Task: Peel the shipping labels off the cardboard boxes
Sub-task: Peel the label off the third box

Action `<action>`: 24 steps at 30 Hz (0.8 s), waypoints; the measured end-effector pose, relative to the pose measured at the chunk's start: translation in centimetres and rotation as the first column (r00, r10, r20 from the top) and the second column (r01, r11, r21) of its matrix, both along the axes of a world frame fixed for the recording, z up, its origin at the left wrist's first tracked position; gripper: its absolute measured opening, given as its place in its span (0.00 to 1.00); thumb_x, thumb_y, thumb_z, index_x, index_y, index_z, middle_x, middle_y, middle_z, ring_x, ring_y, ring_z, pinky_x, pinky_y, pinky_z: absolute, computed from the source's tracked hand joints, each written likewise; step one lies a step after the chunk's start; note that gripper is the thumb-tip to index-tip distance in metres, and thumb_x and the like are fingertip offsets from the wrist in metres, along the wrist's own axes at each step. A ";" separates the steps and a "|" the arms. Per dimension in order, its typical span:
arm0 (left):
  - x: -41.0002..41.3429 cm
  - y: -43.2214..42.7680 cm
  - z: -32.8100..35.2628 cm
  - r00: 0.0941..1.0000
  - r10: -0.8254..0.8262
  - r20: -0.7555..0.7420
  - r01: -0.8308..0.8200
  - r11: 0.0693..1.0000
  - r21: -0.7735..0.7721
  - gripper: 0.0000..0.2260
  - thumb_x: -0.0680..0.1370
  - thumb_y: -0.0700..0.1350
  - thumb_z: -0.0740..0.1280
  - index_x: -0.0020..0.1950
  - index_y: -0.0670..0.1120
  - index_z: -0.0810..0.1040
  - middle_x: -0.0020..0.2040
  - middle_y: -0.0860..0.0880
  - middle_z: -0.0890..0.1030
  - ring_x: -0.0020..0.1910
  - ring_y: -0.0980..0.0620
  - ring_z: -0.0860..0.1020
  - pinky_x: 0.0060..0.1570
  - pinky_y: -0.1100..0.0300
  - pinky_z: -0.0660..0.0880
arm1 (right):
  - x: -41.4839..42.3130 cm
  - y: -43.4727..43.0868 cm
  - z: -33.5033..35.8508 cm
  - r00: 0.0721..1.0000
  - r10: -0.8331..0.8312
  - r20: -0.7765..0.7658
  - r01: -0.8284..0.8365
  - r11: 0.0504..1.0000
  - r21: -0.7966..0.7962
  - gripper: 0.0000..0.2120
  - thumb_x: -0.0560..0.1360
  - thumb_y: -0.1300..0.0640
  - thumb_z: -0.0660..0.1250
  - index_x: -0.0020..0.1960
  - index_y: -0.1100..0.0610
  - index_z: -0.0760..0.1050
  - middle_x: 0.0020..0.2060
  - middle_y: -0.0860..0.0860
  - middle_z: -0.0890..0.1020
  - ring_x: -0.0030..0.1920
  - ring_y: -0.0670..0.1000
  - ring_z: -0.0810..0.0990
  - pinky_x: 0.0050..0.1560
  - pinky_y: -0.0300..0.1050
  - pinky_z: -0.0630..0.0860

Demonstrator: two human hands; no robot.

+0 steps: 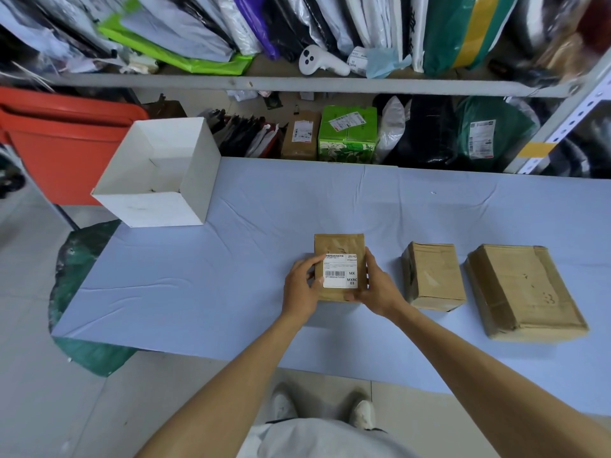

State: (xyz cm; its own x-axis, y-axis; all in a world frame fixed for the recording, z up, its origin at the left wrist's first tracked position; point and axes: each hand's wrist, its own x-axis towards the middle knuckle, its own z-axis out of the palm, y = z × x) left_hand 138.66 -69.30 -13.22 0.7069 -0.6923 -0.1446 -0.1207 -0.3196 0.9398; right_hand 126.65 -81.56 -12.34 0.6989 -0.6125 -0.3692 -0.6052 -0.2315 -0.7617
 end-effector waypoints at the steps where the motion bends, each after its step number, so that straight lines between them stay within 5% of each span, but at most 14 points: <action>1: 0.0 0.0 0.1 1.000 0.001 -0.001 -0.001 1.000 0.002 0.21 0.75 0.28 0.63 0.63 0.47 0.76 0.62 0.47 0.74 0.57 0.55 0.75 0.54 0.69 0.76 | 0.0 0.0 0.0 1.000 0.001 0.001 -0.001 1.000 0.002 0.51 0.67 0.65 0.74 0.78 0.53 0.44 0.62 0.52 0.76 0.58 0.55 0.77 0.54 0.49 0.77; 8: 0.9 -0.4 0.9 0.999 -0.044 0.026 0.042 0.997 0.058 0.20 0.71 0.28 0.65 0.55 0.49 0.76 0.58 0.47 0.74 0.55 0.52 0.77 0.56 0.59 0.77 | 0.0 0.2 0.4 1.000 0.011 0.011 -0.011 1.000 -0.025 0.45 0.66 0.66 0.75 0.74 0.53 0.52 0.53 0.47 0.77 0.45 0.45 0.76 0.37 0.29 0.71; 13: 1.2 -0.4 1.1 0.999 -0.016 -0.051 0.018 0.999 0.038 0.19 0.69 0.29 0.68 0.49 0.52 0.73 0.52 0.52 0.77 0.52 0.49 0.79 0.50 0.56 0.80 | 0.0 0.3 0.6 1.000 0.008 0.001 -0.008 1.000 -0.027 0.47 0.66 0.66 0.74 0.75 0.53 0.49 0.56 0.49 0.77 0.51 0.51 0.76 0.47 0.42 0.74; 16: 1.4 -0.4 1.1 0.998 -0.014 -0.056 0.016 0.999 0.028 0.19 0.72 0.31 0.68 0.52 0.54 0.74 0.52 0.53 0.79 0.51 0.50 0.80 0.50 0.54 0.81 | -0.1 0.5 0.7 1.000 -0.002 -0.001 0.002 1.000 -0.023 0.47 0.67 0.67 0.74 0.75 0.53 0.49 0.57 0.51 0.78 0.52 0.52 0.77 0.47 0.44 0.75; 24: 1.3 -1.8 1.3 0.993 0.082 0.080 -0.086 0.995 0.047 0.07 0.72 0.38 0.72 0.47 0.48 0.79 0.52 0.50 0.80 0.48 0.57 0.78 0.51 0.67 0.74 | 0.0 0.8 1.0 1.000 -0.006 -0.024 0.006 1.000 -0.006 0.49 0.68 0.67 0.72 0.77 0.54 0.43 0.60 0.53 0.77 0.52 0.52 0.76 0.44 0.40 0.73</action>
